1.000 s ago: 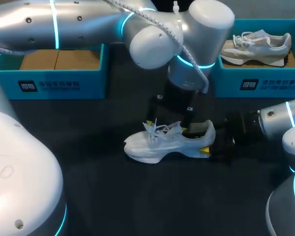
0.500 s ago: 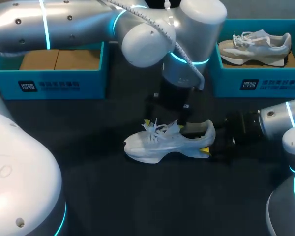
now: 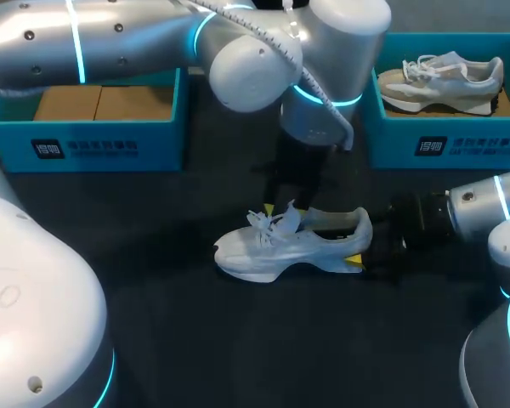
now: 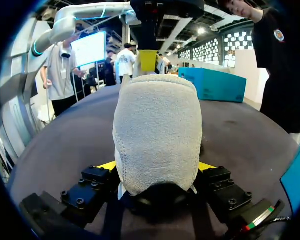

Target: Take the shoe out of the shoebox, open the shoe tongue, remove and reinsert the insole, then place the shoe into the shoebox

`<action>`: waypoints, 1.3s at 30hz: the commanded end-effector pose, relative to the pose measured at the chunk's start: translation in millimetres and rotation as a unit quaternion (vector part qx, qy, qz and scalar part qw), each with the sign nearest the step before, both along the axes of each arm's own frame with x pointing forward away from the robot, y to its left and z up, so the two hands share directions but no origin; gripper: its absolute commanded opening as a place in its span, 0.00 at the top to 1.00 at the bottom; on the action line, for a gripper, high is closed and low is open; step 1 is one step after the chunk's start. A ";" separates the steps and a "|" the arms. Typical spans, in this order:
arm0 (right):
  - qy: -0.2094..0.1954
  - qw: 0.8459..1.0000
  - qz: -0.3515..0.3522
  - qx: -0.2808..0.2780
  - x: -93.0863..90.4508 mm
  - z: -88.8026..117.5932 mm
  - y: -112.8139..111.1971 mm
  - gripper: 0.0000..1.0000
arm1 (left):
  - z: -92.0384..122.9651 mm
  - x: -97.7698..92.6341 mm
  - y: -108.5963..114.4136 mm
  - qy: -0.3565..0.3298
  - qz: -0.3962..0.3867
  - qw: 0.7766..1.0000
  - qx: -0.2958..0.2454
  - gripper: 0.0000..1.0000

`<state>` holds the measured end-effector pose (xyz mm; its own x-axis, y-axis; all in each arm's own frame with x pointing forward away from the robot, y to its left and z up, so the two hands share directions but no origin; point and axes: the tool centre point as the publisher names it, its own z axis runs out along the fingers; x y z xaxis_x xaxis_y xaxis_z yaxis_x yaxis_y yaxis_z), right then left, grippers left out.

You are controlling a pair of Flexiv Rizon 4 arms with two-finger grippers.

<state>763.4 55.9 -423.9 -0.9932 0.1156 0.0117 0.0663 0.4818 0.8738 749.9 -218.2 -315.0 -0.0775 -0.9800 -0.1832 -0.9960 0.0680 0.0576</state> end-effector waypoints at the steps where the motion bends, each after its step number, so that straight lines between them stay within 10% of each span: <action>1: 0.000 1.000 -0.001 -0.002 -1.9 -2.5 3.3 1.00 | 0.7 -0.9 2.1 -0.001 -0.002 1.000 -0.004 0.60; 8: 0.000 1.000 -0.001 -0.002 -1.9 -2.5 3.3 1.00 | 2.3 -2.6 2.5 -0.001 -0.005 1.000 -0.010 0.77; 11: 0.000 1.000 -0.001 -0.002 -1.9 -2.5 3.3 1.00 | 1.9 -2.8 2.7 -0.001 -0.007 1.000 -0.013 1.00; 39: 0.000 1.000 -0.001 -0.002 -1.9 -2.5 3.3 1.00 | 7.6 -24.7 26.9 -0.037 0.032 0.996 -0.071 1.00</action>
<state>763.2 56.0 -423.9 -0.9933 0.1153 0.0116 0.0662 0.4818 0.8738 731.7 -200.9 -306.0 -0.0112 -0.9954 -0.0948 -0.9999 0.0117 -0.0050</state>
